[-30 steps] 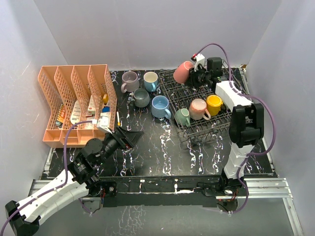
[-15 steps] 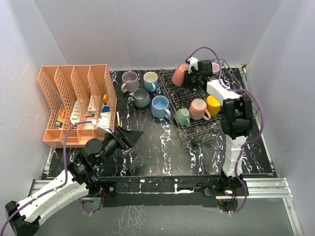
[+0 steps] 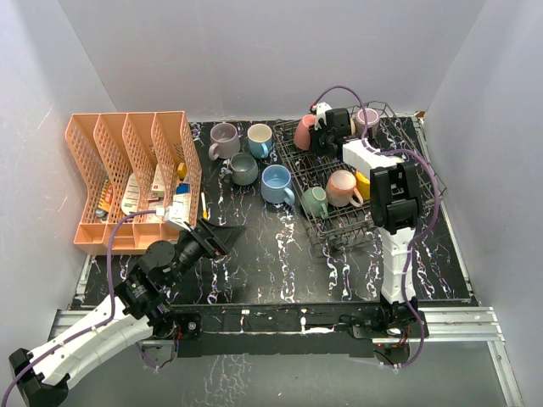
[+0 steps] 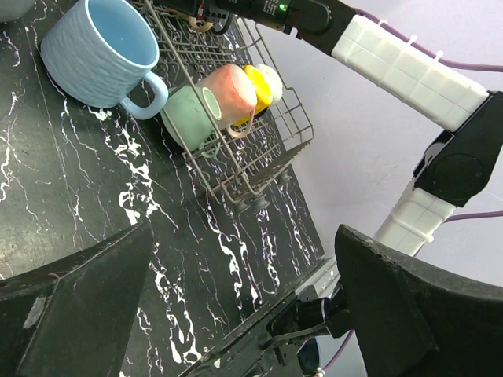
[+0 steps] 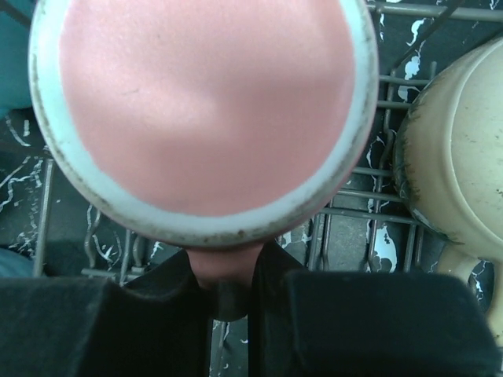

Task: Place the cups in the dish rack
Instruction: Turn the cup upside down in the dish rack.

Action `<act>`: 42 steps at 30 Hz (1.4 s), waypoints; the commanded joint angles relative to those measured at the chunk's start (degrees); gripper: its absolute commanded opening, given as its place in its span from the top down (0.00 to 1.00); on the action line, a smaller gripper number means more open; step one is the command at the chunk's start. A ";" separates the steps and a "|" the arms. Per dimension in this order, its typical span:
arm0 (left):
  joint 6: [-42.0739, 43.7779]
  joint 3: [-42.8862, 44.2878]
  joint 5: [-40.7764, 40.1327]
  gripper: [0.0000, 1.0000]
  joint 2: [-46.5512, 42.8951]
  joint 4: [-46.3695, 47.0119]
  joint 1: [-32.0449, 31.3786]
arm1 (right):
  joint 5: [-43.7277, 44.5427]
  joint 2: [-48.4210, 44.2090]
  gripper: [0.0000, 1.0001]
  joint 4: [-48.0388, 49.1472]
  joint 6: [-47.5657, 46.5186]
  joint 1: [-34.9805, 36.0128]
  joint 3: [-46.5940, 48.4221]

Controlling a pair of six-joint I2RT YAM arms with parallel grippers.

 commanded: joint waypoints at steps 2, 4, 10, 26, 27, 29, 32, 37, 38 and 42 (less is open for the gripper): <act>-0.32 -0.81 -1.01 0.03 -1.50 -0.10 0.19 | 4.78 -0.18 0.91 9.03 -0.96 0.23 5.09; -0.42 -0.89 -1.09 0.03 -1.45 -0.04 0.22 | 5.95 0.51 0.91 9.56 -1.38 0.34 5.24; -0.41 -0.60 -1.25 0.03 -0.99 -0.14 0.20 | 8.77 1.84 0.88 10.16 -2.37 0.29 5.94; -0.33 -0.56 -1.56 0.03 -0.89 -0.42 0.20 | 10.74 3.34 0.69 10.16 -3.60 -0.03 6.34; -0.33 -0.51 -1.57 0.03 -0.96 -0.49 0.19 | 10.68 3.22 0.67 10.00 -3.86 -0.01 6.43; -0.33 -0.41 -1.59 0.03 -1.05 -0.64 0.24 | 10.29 2.71 0.63 9.52 -4.35 -0.09 6.40; -0.33 -0.34 -1.56 0.03 -1.36 -0.87 0.24 | 9.21 1.33 0.62 8.72 -4.80 -0.10 6.18; -0.33 -0.39 -1.61 0.03 -1.60 -0.77 0.26 | 8.26 -1.79 0.60 8.38 -6.05 -0.10 4.87; -0.33 -0.39 -1.56 0.03 -1.52 -0.61 0.22 | 8.26 -2.45 0.60 8.39 -6.39 -0.10 4.56; -0.33 -0.56 -1.25 0.03 -1.13 0.17 0.22 | 9.05 -4.23 0.59 8.42 -7.73 -0.12 3.23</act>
